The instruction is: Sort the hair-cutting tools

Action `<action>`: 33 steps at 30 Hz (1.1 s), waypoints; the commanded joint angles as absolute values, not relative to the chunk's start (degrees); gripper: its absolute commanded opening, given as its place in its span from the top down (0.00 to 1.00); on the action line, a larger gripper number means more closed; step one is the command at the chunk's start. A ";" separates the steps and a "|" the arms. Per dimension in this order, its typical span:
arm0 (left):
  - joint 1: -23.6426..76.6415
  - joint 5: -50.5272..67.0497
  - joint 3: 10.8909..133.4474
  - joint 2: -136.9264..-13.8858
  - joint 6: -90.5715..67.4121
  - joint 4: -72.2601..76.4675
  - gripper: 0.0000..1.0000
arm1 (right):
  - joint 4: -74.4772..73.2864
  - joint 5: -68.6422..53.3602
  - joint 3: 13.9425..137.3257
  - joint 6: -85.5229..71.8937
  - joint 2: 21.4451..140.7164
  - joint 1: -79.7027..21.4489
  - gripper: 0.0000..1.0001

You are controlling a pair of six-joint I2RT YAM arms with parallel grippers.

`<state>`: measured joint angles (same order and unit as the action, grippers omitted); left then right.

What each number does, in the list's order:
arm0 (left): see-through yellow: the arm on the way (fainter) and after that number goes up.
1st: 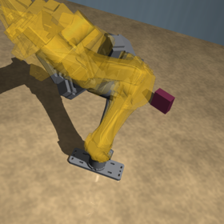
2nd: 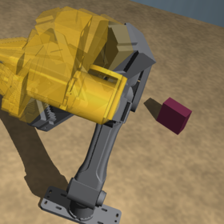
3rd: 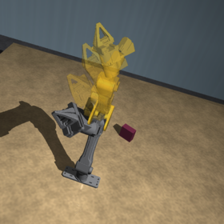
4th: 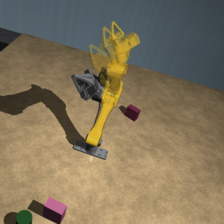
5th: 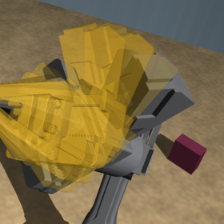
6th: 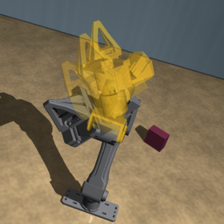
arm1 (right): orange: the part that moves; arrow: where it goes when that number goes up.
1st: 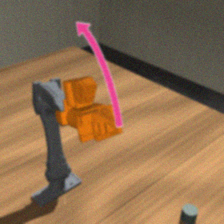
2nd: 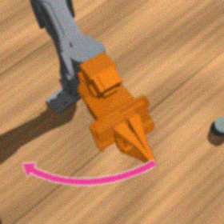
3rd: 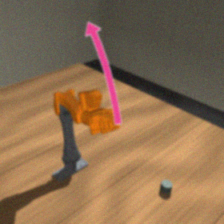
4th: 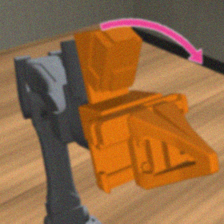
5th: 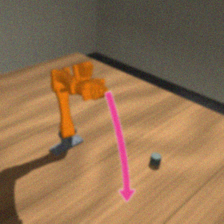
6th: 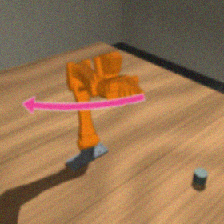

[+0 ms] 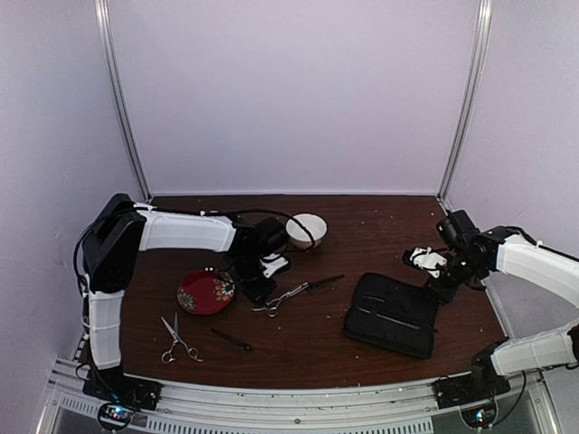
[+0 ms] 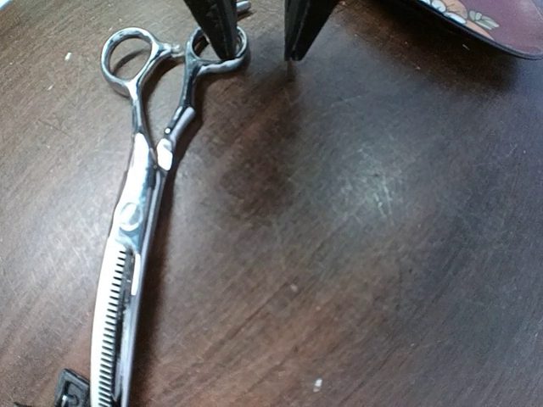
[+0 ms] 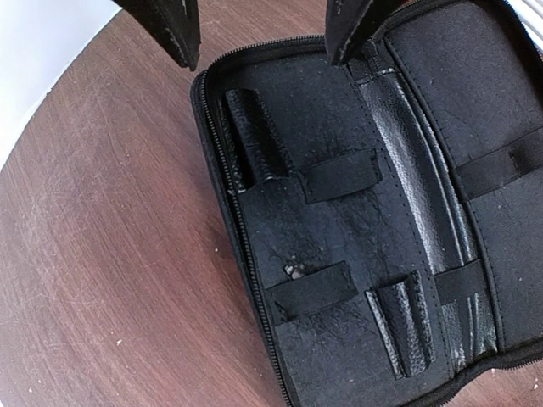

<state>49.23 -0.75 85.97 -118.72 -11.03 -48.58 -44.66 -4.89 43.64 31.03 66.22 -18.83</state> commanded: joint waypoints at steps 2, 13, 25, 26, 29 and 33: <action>49.31 -2.10 86.97 -120.16 -10.84 -48.93 0.76 | -43.58 -4.15 44.06 29.97 66.18 -18.19 0.49; 50.11 1.35 84.03 -117.45 -7.21 -46.76 0.75 | -42.54 -3.84 43.77 29.85 66.65 -17.94 0.49; 50.10 -2.35 83.15 -117.47 -7.29 -46.90 1.00 | -40.34 -1.56 48.50 30.17 75.45 -14.72 0.49; 50.08 -2.84 82.51 -116.40 -7.01 -46.45 1.00 | -40.16 -1.65 48.62 30.50 76.26 -14.08 0.49; 50.10 -3.67 80.50 -112.82 -5.82 -45.37 1.00 | -39.81 -1.87 48.77 31.75 77.82 -12.67 0.48; 50.10 -5.06 80.00 -109.24 -4.57 -45.91 1.00 | -39.78 -1.22 49.35 34.62 80.24 -12.31 0.46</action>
